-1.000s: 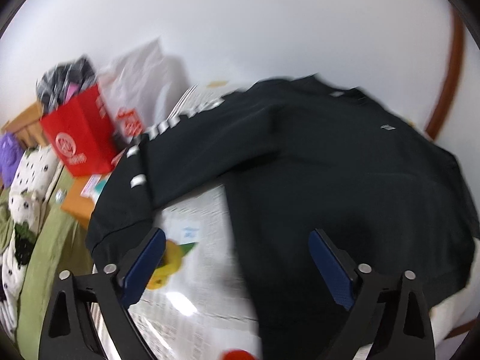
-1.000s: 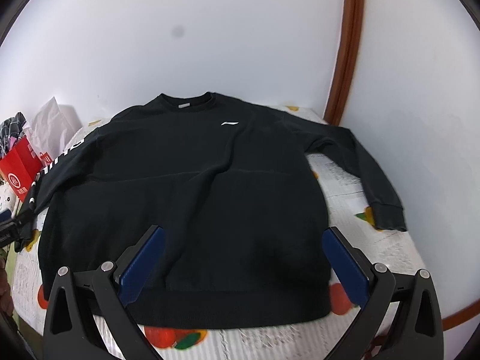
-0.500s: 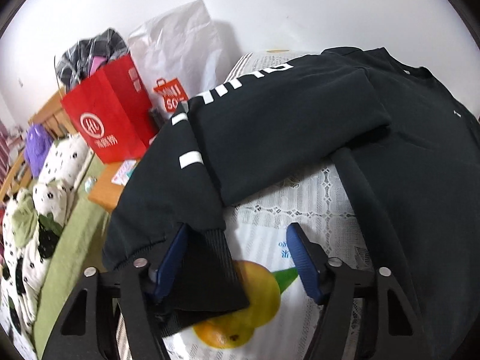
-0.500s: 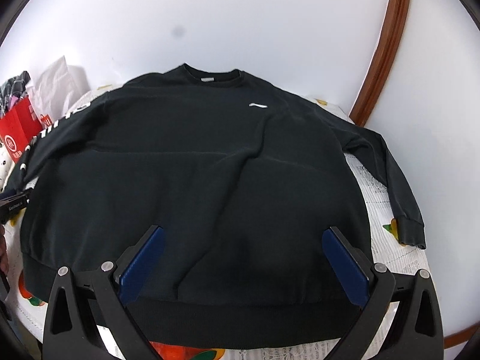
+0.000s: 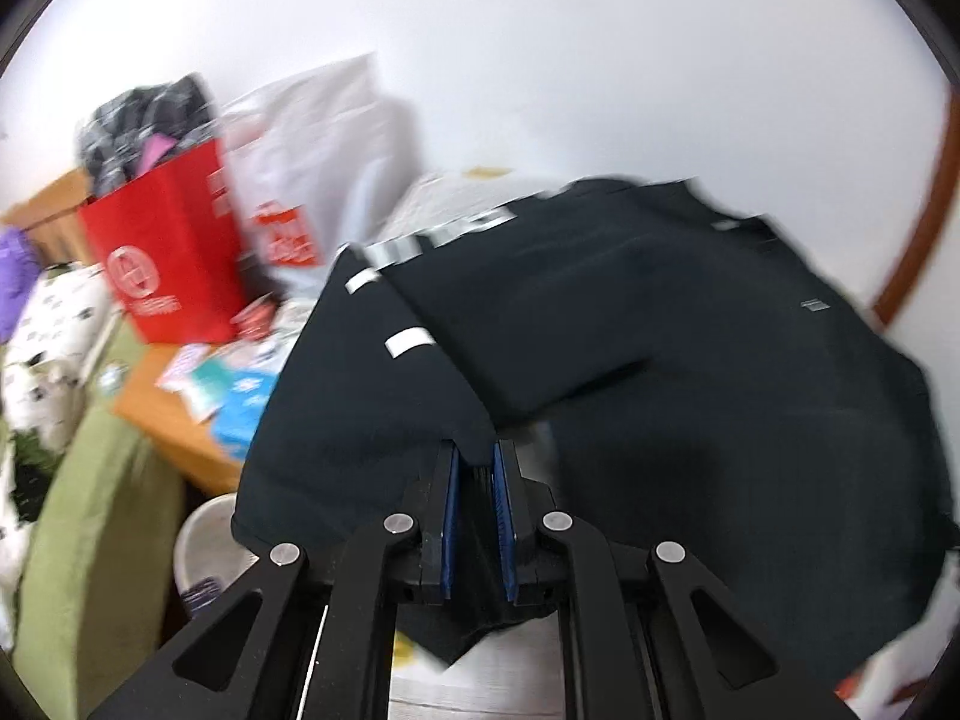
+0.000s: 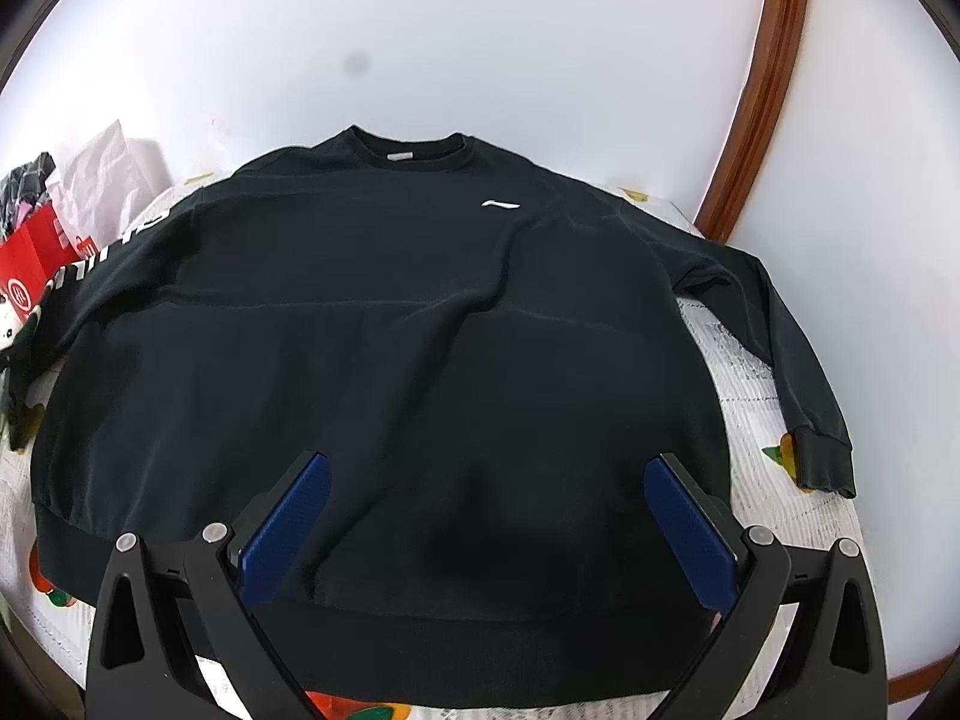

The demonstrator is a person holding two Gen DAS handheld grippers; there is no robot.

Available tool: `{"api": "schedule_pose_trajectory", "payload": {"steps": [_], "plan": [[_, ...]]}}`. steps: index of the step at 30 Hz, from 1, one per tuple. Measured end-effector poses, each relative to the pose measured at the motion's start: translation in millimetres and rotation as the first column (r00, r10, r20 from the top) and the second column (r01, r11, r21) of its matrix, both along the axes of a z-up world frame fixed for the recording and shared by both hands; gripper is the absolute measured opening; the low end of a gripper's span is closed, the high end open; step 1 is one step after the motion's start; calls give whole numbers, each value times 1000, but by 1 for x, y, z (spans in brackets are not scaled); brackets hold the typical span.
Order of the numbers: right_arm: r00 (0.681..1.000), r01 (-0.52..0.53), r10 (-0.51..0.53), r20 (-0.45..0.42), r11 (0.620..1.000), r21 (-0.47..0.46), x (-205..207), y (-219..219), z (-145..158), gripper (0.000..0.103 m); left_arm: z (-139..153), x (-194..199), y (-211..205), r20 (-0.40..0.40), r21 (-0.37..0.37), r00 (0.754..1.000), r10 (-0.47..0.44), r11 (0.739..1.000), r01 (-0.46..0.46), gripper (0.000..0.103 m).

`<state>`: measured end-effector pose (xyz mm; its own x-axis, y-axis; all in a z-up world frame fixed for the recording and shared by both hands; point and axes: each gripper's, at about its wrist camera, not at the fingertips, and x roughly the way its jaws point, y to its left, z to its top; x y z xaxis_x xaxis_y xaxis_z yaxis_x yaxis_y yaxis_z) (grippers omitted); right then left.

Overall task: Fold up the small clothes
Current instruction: 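Carry the lettered sleeve across the chest with the left gripper and release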

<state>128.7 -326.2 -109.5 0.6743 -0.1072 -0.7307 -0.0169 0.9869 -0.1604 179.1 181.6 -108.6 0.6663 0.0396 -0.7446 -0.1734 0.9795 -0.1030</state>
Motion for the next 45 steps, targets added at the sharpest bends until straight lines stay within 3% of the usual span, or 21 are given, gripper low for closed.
{"api": "schedule_pose_trajectory", "payload": {"steps": [5,8,16,26,37,40,42,45], "plan": [[999,-13,13,31,1000,25,2,-19,8,103,31,12,-41,54,-131,992,-117,984,123,11],[999,0,-1,39,999,38,6,-35,10,103,43,27,-72,78,-162,984,-163,971,174,11],[996,28,-32,78,998,51,14,-80,21,103,57,70,-163,96,-143,963,-252,954,264,11],[998,41,-44,47,998,52,32,-123,3,103,47,116,-270,89,-145,911,-403,900,412,11],[997,75,-75,1,996,56,49,-141,-19,103,27,143,-329,80,-156,866,-493,852,499,11],[998,65,-65,-1,997,42,53,-135,-20,103,27,142,-329,70,-162,858,-509,842,514,17],[999,54,-54,-1,998,38,56,-128,-19,103,29,139,-326,69,-167,850,-522,834,526,32],[1000,26,-26,10,999,32,60,-114,-13,103,37,131,-314,82,-146,850,-520,837,527,42]]}}
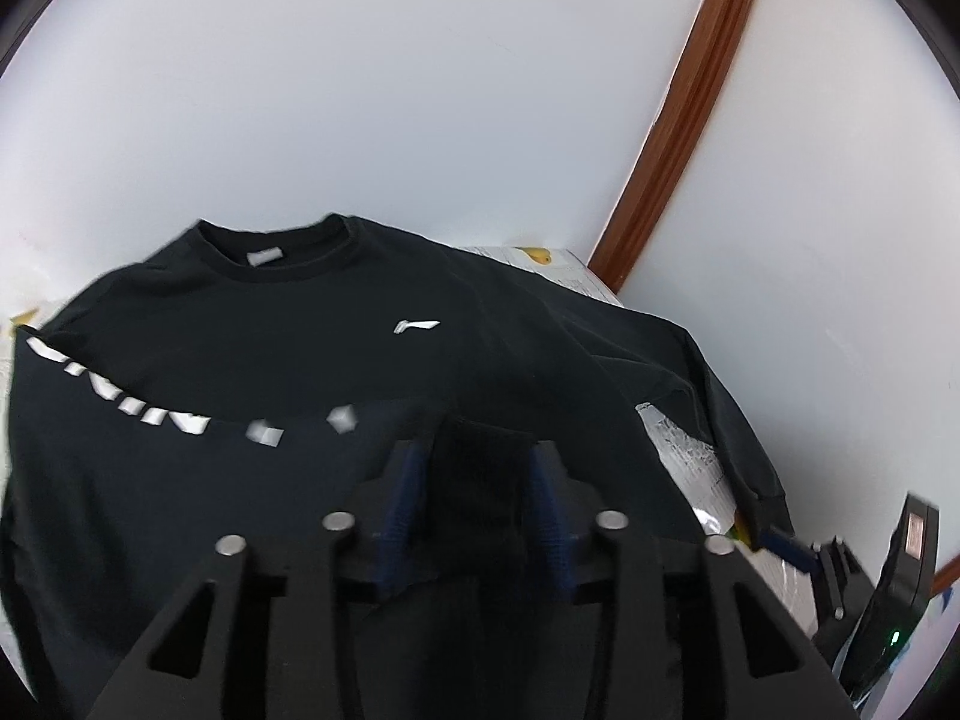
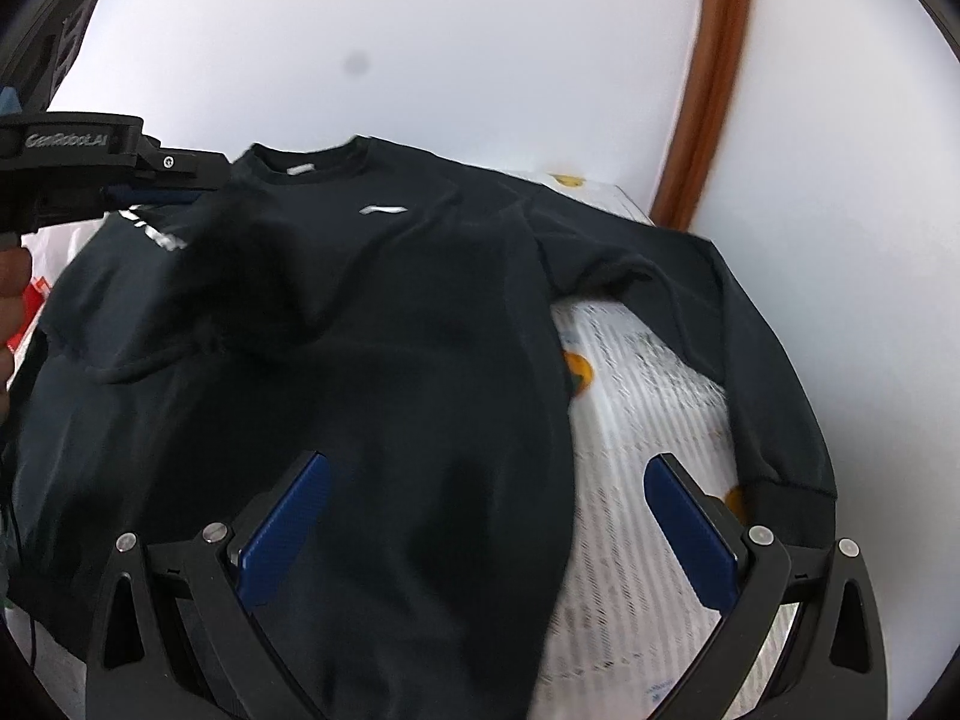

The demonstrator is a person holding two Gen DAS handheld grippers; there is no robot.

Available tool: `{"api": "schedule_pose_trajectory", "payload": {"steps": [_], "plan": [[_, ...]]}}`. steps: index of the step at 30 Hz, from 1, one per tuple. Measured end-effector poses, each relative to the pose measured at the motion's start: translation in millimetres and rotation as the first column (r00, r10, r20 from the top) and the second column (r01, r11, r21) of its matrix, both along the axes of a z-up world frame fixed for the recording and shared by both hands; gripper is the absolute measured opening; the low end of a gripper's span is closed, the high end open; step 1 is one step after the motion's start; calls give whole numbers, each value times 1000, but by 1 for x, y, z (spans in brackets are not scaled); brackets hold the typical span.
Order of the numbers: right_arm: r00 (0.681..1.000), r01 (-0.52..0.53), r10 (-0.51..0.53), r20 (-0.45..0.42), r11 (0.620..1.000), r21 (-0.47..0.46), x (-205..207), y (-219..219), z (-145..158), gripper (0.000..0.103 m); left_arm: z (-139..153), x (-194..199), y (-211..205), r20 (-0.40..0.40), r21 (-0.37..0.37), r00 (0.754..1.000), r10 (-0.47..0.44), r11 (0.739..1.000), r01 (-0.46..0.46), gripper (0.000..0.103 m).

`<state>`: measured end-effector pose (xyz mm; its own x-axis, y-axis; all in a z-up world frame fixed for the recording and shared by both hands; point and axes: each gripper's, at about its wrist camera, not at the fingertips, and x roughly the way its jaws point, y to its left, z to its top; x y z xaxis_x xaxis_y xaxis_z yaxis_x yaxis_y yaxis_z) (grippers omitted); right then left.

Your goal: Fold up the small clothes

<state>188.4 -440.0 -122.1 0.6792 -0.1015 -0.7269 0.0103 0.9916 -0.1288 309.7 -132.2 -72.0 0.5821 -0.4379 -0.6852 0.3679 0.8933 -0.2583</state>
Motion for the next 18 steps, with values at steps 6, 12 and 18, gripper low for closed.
{"api": "schedule_pose_trajectory", "payload": {"steps": [6,12,18], "plan": [[997,-74,74,22,997,4,12,34,18,102,14,-18,68,30,0,995,92,996,-92,50],[987,-163,163,-7,985,49,45,71,21,69,10,-29,165,48,89,960,277,956,-280,58],[978,-174,177,-112,984,34,99,90,-2,68,-20,-30,256,22,191,896,444,878,-439,62]]}}
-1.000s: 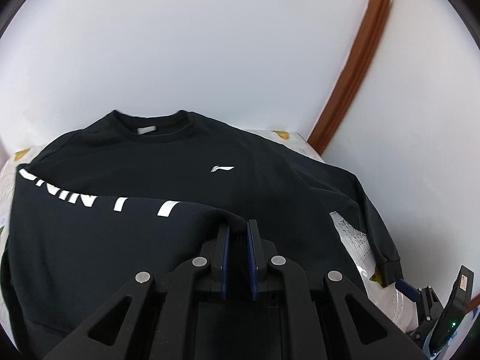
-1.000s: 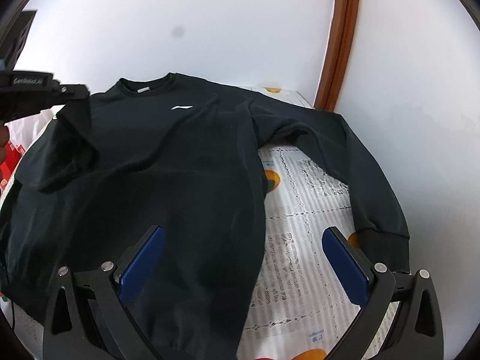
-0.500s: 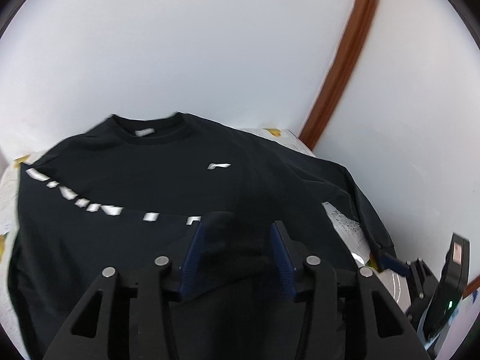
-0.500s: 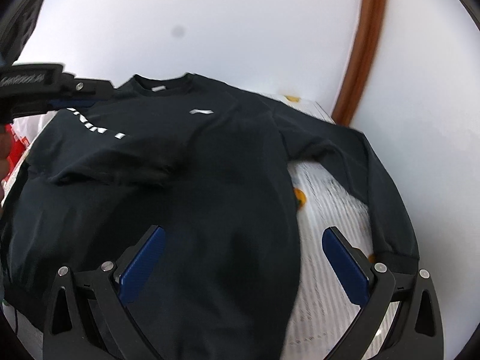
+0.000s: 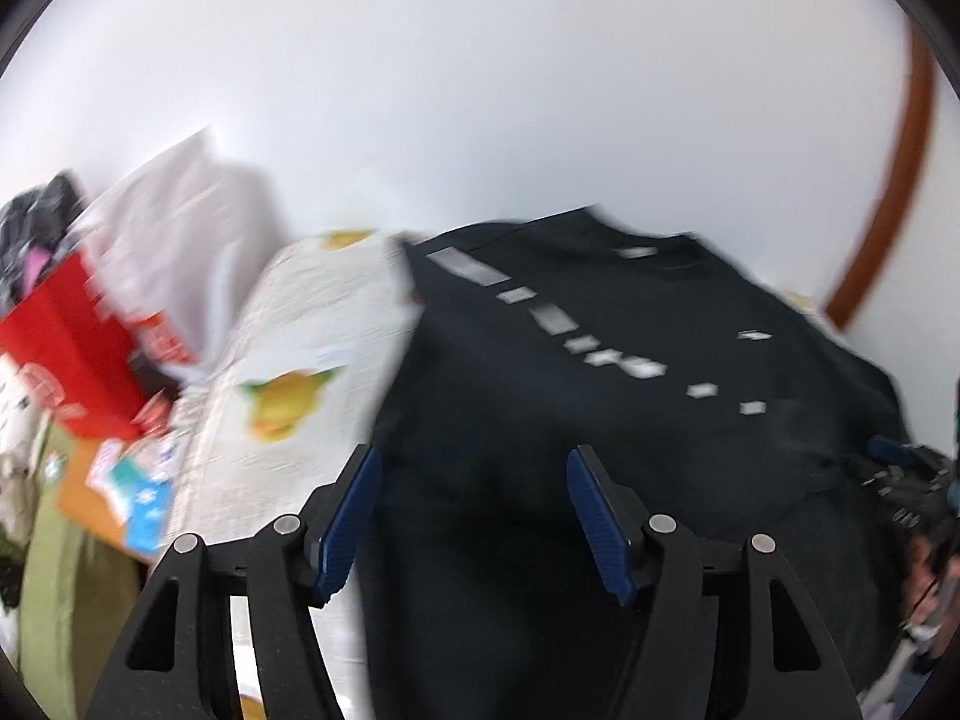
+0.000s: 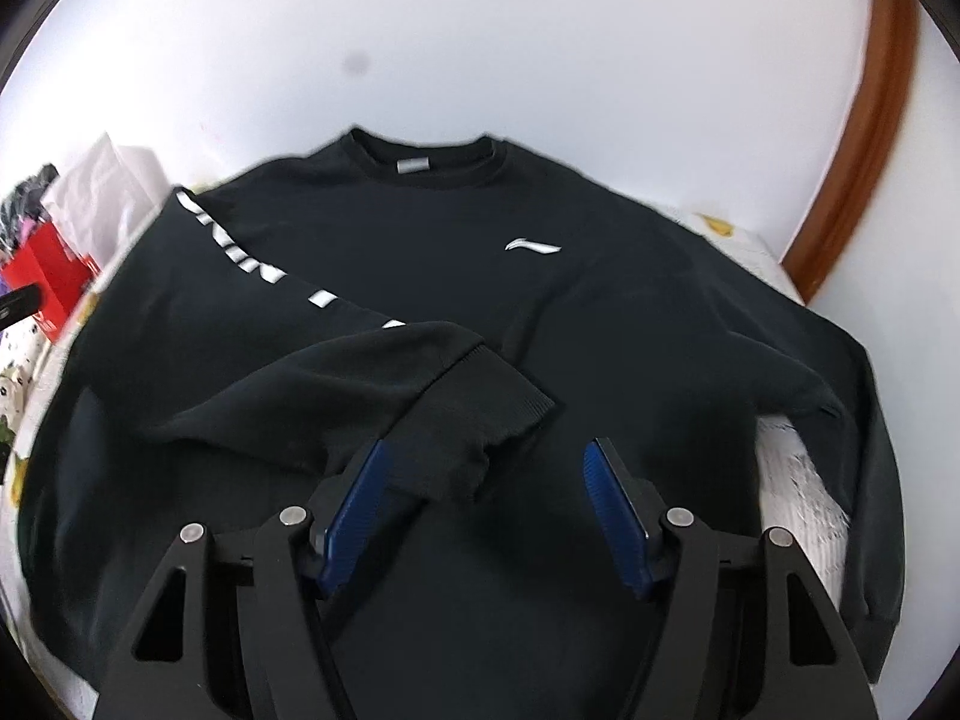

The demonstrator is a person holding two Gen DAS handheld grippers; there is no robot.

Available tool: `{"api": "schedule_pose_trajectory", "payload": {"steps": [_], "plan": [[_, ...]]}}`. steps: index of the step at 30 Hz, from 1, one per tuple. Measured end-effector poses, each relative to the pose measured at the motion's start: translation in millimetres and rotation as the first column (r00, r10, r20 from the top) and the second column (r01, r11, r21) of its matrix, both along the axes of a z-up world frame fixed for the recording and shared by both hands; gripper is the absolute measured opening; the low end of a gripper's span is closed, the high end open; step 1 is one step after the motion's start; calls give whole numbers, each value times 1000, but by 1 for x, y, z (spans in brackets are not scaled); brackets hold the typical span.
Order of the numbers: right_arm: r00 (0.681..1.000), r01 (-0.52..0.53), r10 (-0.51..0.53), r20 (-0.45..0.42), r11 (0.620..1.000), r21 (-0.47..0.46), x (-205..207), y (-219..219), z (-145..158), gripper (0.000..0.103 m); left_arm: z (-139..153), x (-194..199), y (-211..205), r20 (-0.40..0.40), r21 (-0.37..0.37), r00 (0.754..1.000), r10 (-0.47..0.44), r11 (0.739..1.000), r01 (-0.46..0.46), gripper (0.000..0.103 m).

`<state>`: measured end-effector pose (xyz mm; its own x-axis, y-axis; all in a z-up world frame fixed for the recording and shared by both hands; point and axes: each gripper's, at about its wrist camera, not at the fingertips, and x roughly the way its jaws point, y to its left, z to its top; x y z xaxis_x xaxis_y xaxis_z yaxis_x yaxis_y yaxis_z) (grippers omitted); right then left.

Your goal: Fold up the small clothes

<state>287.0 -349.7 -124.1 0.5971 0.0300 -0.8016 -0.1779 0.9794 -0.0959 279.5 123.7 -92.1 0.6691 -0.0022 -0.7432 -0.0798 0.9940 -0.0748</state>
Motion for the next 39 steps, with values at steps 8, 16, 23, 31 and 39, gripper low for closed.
{"api": "schedule_pose_trajectory", "payload": {"steps": [8,16,23,31,39], "plan": [[989,87,-77,-126,993,75,49,-14,-48,68,-51,25,64,-77,-75,995,63,995,-69,63],[991,100,-77,-110,968,229,69,-18,-54,25,-72,62,37,-87,-147,996,-1,989,-12,62],[999,20,-29,35,969,244,72,-15,-7,12,-82,67,37,-89,-126,995,49,990,-60,17],[975,159,-195,105,946,281,69,-88,28,12,-78,63,39,-78,-128,996,52,990,-62,15],[974,228,-223,-48,949,217,74,-102,-32,23,-76,61,36,-99,-119,994,47,991,-59,19]]}}
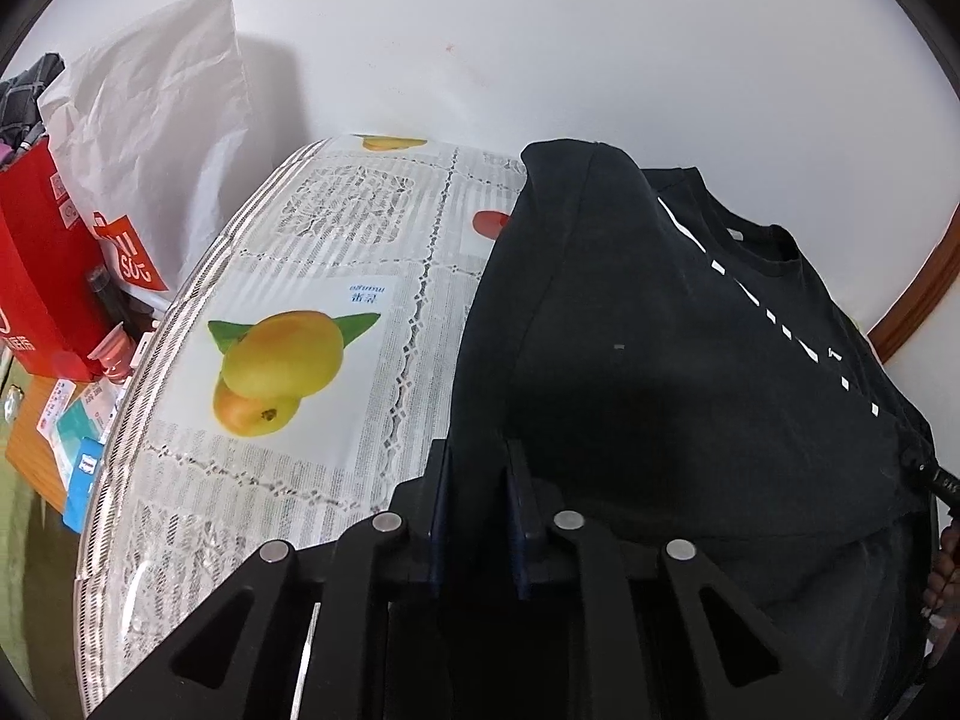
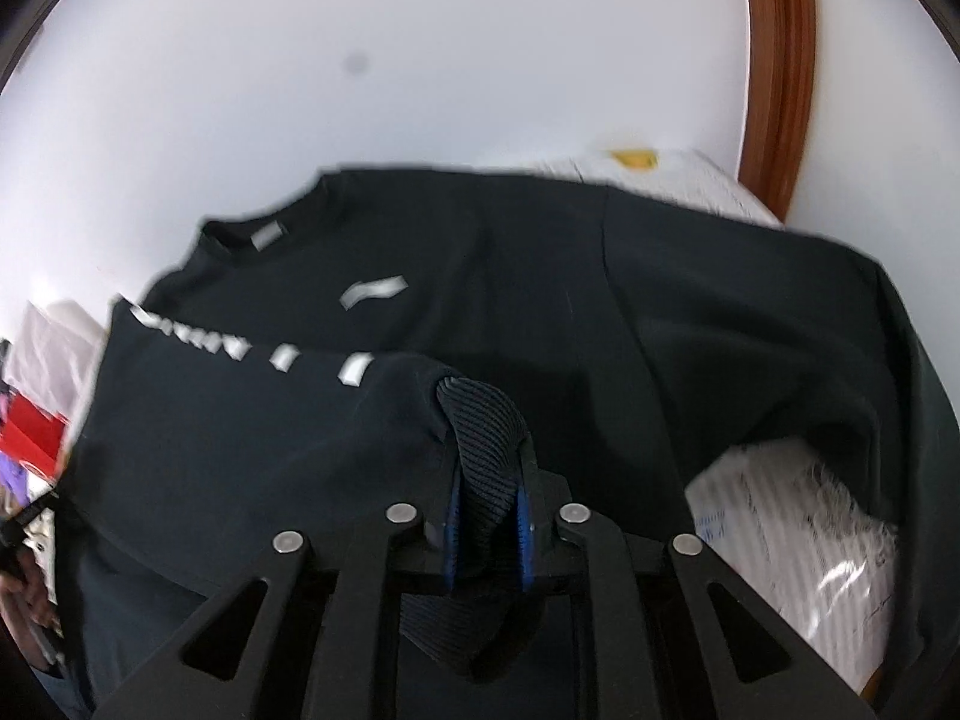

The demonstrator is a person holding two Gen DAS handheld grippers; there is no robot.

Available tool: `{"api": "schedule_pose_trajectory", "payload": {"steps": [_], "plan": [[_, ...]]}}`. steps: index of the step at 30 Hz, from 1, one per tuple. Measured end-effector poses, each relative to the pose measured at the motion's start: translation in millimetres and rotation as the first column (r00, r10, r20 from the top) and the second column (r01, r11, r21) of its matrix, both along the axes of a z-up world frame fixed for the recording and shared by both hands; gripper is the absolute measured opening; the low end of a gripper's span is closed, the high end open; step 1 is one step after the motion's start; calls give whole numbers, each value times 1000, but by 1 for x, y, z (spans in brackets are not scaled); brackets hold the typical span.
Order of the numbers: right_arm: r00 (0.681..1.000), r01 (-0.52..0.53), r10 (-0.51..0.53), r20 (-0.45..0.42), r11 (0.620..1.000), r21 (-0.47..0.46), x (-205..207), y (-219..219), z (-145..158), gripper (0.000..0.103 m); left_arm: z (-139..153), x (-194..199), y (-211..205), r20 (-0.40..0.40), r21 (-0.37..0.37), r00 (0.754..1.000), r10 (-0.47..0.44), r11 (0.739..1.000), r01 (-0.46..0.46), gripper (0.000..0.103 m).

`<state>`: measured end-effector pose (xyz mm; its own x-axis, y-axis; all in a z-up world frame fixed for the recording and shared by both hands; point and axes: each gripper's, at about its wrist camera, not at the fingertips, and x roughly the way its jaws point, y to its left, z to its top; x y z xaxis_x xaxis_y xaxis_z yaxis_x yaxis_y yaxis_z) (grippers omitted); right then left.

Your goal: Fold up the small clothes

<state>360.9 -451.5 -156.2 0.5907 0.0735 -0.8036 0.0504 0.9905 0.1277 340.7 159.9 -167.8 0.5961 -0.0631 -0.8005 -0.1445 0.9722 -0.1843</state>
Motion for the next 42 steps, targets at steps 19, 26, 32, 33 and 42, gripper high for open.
{"api": "schedule_pose_trajectory", "payload": {"steps": [19,26,32,33,42], "plan": [[994,105,-102,44,992,-71,-172,-62,26,59,0,-109,-21,-75,68,993,-90,993,95,56],[1000,-2,2,4,1000,-23,-234,-47,-2,59,-11,-161,-39,-95,76,984,-148,985,156,57],[996,-83,81,-24,989,-122,-261,-12,-26,19,-13,-192,-50,-55,153,984,-172,972,178,54],[997,-76,73,-30,988,-133,-262,-9,-28,18,-13,-195,-50,-47,147,984,-171,973,176,41],[996,-84,83,-16,982,-169,-279,2,-25,14,-15,-222,-35,-42,74,983,-180,980,183,8]]}}
